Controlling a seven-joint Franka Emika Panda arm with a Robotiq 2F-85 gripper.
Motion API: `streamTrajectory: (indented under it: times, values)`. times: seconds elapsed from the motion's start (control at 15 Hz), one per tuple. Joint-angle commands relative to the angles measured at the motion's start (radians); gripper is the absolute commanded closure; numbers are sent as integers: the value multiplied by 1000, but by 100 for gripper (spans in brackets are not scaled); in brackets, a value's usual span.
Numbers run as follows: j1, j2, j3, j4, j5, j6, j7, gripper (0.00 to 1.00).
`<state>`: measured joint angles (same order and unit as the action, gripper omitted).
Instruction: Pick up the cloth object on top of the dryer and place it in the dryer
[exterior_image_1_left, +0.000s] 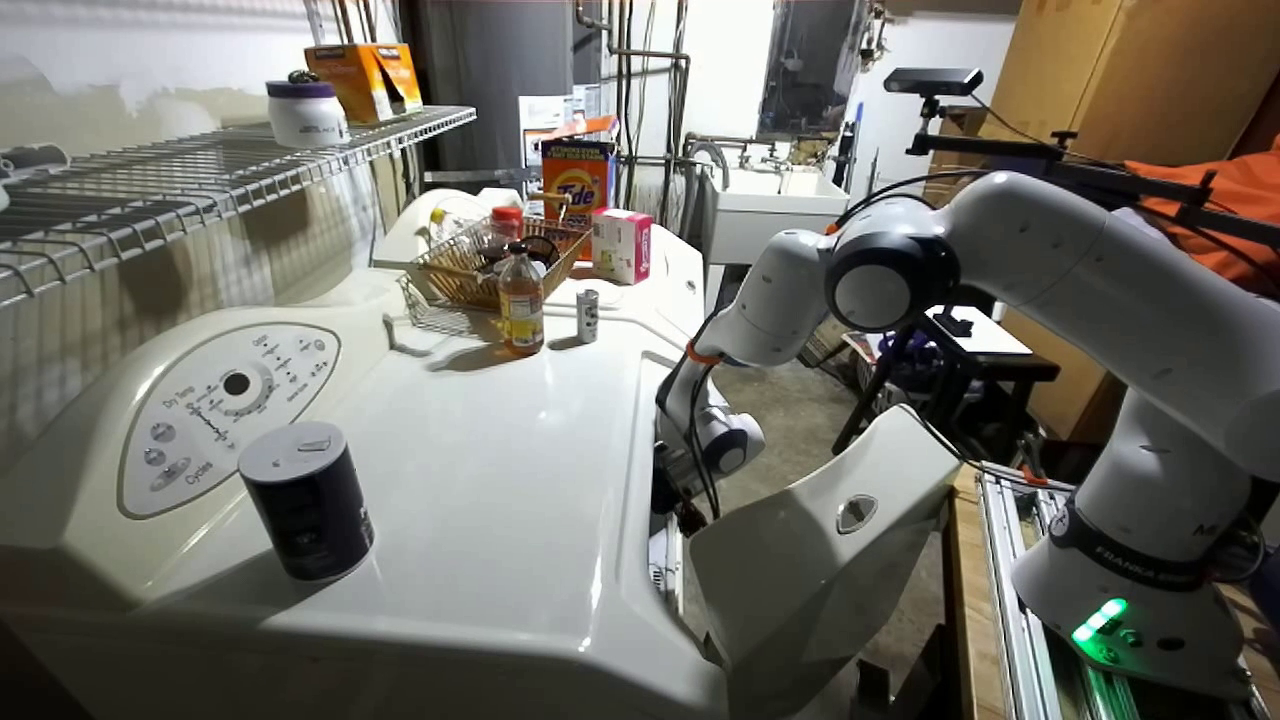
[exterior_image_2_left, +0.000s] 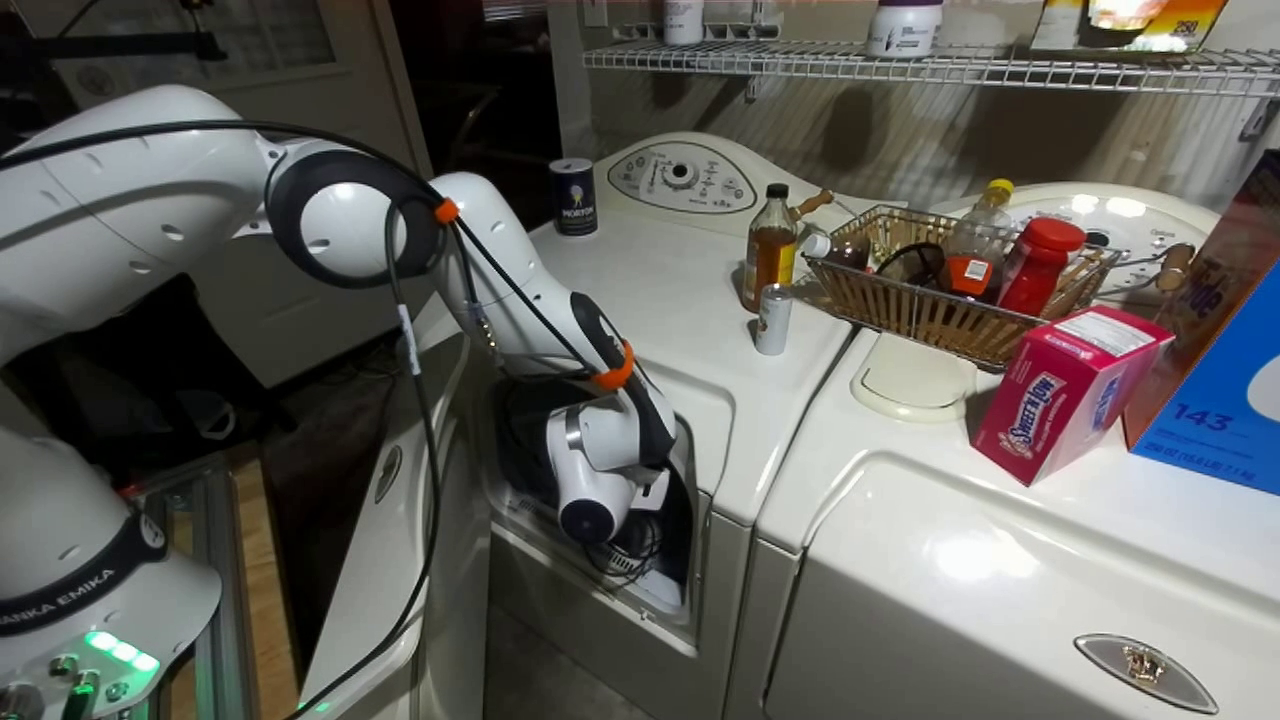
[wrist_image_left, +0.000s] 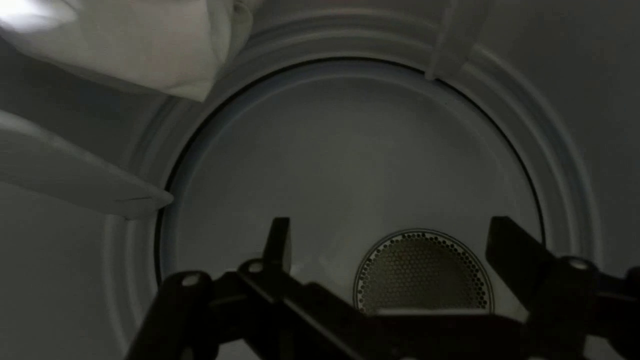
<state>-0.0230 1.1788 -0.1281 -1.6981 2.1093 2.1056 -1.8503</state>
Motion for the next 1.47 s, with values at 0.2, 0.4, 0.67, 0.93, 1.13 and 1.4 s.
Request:
streamTrajectory:
  times: [0.2,0.4,0.67,0.93,1.13,1.4]
  values:
    - [49,-95,-57,-136,-113,87,-22,0]
    - [68,-159,-75,-221,-190,144,2,0]
    - [78,-278,-95,-331,-297,223,10,0]
    - [93,-455,-135,-433,-523,313,77,0]
    - [110,-605,-146,-500,-744,372,186,0]
    - [275,-784,-257,-594,-1050,370,461,0]
